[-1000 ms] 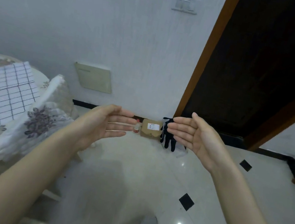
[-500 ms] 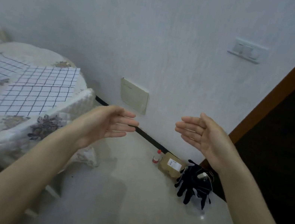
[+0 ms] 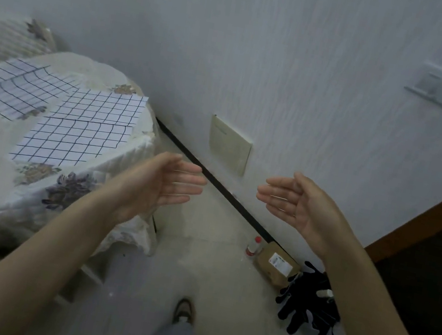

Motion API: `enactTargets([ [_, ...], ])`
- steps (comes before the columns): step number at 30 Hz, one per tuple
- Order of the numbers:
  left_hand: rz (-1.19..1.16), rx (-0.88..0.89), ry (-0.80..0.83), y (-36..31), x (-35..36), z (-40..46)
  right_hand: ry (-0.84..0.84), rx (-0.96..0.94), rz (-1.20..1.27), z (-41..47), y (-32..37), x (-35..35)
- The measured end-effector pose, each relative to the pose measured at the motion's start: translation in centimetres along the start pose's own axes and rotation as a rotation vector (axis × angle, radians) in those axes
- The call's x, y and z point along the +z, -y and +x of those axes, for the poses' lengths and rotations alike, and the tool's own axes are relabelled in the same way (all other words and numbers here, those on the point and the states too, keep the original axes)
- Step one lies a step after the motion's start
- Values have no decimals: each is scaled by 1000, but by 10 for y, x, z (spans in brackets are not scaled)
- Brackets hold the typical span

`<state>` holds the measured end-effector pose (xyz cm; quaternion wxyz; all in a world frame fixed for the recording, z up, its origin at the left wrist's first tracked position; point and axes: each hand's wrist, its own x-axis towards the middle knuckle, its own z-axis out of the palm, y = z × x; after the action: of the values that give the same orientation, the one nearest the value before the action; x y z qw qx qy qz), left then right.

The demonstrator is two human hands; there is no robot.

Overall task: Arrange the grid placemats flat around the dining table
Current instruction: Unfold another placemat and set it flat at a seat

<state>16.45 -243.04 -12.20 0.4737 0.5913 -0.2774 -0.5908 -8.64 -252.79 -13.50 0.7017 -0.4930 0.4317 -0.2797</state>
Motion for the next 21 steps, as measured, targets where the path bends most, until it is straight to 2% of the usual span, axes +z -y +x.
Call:
enactTargets([
  [13,-58,65,-37,-79,-55,139,42,-45,-50,171,71,20],
  [21,-98,58,-128,-107,-102,191,144,43,-93,261,83,54],
])
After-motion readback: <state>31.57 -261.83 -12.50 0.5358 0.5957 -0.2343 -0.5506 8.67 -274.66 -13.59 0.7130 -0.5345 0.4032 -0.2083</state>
